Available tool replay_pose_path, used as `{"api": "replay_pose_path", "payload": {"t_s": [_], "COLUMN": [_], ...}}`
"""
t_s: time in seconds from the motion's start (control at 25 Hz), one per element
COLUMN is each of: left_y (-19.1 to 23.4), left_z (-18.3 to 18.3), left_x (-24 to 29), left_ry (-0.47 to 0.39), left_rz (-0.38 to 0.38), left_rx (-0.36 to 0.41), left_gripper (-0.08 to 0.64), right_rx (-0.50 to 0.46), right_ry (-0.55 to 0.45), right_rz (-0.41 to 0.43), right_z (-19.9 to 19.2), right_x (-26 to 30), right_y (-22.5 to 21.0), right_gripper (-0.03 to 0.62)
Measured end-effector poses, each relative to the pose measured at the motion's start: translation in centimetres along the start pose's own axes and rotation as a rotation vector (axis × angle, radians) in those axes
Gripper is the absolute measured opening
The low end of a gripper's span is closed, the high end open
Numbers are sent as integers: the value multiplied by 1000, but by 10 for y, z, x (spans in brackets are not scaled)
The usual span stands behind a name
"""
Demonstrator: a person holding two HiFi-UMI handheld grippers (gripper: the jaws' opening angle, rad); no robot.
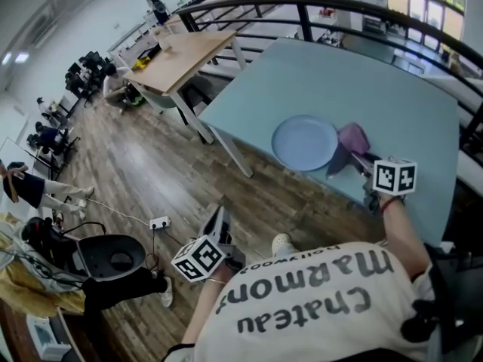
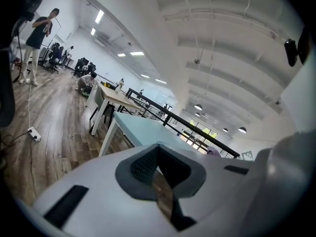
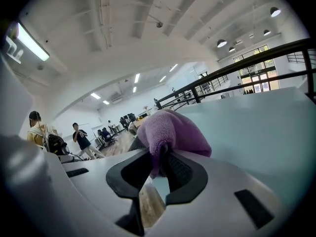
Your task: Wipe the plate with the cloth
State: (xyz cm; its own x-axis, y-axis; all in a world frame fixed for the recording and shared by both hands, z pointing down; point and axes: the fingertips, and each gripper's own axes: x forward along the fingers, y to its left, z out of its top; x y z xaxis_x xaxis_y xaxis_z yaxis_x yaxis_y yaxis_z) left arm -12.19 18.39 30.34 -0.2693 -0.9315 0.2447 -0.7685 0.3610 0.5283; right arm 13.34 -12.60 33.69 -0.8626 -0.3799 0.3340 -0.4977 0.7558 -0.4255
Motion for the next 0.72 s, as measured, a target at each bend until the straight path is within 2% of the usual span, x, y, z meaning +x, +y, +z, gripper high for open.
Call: {"api": "replay_pose_path", "payload": {"t_s": [0.36, 0.56, 0.72], "left_y": [-5, 0, -6], "left_z": [-40, -44, -48], "left_x": [-33, -41, -43], "left_ry": [38, 51, 73], "left_rz": [4, 26, 3], "left_rx": [-27, 3, 6], "left_gripper": [3, 3, 3], "right_rx": [-59, -48, -56], "right_ry": [53, 47, 51], "right_rz": [-19, -31, -70], "right_z": [-39, -50, -58], "right_x": [-34, -47, -56], "right_y": [-1, -4, -11], "right_gripper": [86, 86, 86]}}
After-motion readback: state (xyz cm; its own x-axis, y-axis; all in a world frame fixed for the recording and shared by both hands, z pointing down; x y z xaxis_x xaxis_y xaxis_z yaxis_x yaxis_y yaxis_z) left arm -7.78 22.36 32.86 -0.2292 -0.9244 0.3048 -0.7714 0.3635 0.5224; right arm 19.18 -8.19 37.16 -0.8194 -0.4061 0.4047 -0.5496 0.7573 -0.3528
